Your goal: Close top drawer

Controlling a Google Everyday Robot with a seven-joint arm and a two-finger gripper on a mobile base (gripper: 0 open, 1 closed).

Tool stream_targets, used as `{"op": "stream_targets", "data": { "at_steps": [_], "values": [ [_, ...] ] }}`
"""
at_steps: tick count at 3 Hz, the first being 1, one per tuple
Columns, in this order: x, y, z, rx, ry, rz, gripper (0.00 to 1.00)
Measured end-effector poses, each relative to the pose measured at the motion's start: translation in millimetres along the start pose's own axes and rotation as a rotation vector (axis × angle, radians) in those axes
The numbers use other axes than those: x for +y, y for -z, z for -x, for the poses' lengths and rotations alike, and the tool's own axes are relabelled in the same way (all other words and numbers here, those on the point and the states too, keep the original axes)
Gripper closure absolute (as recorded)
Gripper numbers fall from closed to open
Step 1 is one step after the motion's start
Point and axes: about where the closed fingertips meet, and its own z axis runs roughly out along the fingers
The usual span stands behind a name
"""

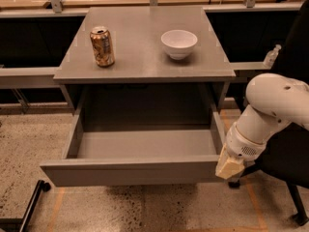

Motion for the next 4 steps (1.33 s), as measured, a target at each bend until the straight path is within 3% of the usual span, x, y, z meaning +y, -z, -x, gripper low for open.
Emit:
{"op": "stream_targets", "data": {
  "at_steps": [1,2,3,4],
  "values": [
    [-50,11,35,-0.018,0.091,-0.048,1.0],
    [-65,29,49,-0.044,0.102,-0.093,1.0],
    [-69,28,45,-0.076,0.078,-0.12,1.0],
    [-88,23,48,-0.084,0.082,-0.14,1.0]
  ]
}}
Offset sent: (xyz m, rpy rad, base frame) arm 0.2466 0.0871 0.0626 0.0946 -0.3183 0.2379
